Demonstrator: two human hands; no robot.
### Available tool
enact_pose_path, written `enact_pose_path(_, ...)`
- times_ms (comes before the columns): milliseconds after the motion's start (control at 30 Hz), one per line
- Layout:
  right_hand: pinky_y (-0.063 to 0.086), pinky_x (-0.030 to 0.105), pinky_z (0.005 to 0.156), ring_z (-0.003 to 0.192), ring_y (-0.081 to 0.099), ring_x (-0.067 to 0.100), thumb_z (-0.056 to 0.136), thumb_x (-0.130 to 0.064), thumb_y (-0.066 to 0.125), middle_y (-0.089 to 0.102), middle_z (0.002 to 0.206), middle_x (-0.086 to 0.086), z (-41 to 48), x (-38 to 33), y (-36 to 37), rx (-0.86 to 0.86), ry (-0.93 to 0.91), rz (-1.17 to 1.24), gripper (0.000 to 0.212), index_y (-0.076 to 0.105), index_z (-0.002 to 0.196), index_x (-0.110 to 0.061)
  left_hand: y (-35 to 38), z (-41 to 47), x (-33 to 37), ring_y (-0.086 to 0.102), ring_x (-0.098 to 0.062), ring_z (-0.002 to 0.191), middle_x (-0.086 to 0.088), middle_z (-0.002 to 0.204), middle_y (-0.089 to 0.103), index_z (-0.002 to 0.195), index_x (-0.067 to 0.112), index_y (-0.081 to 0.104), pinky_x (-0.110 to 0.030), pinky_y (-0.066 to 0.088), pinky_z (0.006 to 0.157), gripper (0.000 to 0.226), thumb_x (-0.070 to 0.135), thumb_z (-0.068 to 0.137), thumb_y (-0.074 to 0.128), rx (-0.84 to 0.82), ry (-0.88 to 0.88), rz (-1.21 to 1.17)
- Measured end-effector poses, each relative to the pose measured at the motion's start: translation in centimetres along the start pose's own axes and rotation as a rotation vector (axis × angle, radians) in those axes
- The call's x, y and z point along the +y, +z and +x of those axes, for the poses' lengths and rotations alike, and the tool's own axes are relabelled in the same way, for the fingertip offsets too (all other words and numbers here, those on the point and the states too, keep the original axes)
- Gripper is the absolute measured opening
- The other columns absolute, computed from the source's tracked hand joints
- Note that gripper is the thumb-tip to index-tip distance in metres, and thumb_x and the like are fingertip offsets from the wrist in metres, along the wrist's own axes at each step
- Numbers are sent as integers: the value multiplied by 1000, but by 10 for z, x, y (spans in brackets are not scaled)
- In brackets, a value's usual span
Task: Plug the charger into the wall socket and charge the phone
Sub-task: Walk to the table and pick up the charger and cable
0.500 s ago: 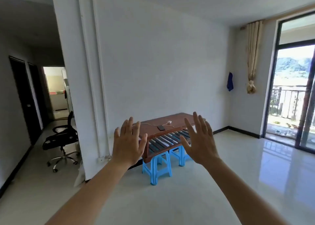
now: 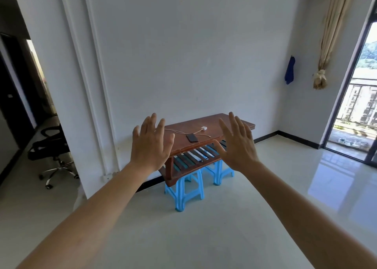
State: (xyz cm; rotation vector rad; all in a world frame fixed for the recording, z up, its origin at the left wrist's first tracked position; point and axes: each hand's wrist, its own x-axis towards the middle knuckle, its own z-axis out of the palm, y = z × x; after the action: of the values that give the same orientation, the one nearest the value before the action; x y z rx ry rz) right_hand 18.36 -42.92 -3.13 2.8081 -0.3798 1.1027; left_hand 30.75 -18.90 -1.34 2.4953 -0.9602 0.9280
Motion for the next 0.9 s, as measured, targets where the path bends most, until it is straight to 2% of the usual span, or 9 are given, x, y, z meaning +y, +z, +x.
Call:
enact_pose_path(100,25,57,118,149,21,40,96,-52,53,20,164,22,47,11,68,-85,-16,-23,73,33,155,-13,66,50,-30,33,-36,144,-18,157,36,144,12,42,-59,29,112,63,53,98,27,-22,-9,-27)
enact_pose_path(267,28,52,116,146,29,40,93,-47,62,27,162,23,131,44,157,-161,26,-39,72,37,151,-13,165,159,-62,35,-36,142,-20,155,38,142,11,41,-59,32,110,62,52,98,27,-101,-2,-85)
enact_pose_path(400,33,50,113,141,38,39,87,-40,71,35,157,22,174,86,214,-193,42,-8,69,41,146,-19,251,227,-66,32,-35,144,-19,157,35,144,12,38,-59,30,112,62,52,98,28,-210,39,-82)
enact_pose_path(533,36,51,112,141,39,39,89,-41,68,36,158,21,208,148,287,-213,82,-29,67,47,147,-14,351,283,-61,26,-31,148,-17,160,29,148,14,33,-57,27,114,65,54,97,24,-267,83,-103)
enact_pose_path(633,35,52,114,144,34,38,93,-43,62,31,160,21,239,199,359,-273,132,-42,69,41,151,-13,431,323,-57,23,-31,149,-18,162,24,149,14,32,-57,26,115,64,52,98,26,-299,98,-80)
enact_pose_path(733,29,49,117,147,28,37,94,-44,58,24,163,20,276,250,436,-364,179,-20,73,31,156,-15,509,364,-55,11,-29,152,-17,165,12,153,16,24,-55,21,118,66,53,99,25,-376,43,-25)
enact_pose_path(900,31,46,116,147,28,33,95,-51,50,21,165,15,359,320,541,-520,100,-32,75,21,157,-20,607,431,-64,-3,-29,153,-15,166,-2,156,19,14,-55,14,120,68,55,99,24,-523,-92,51)
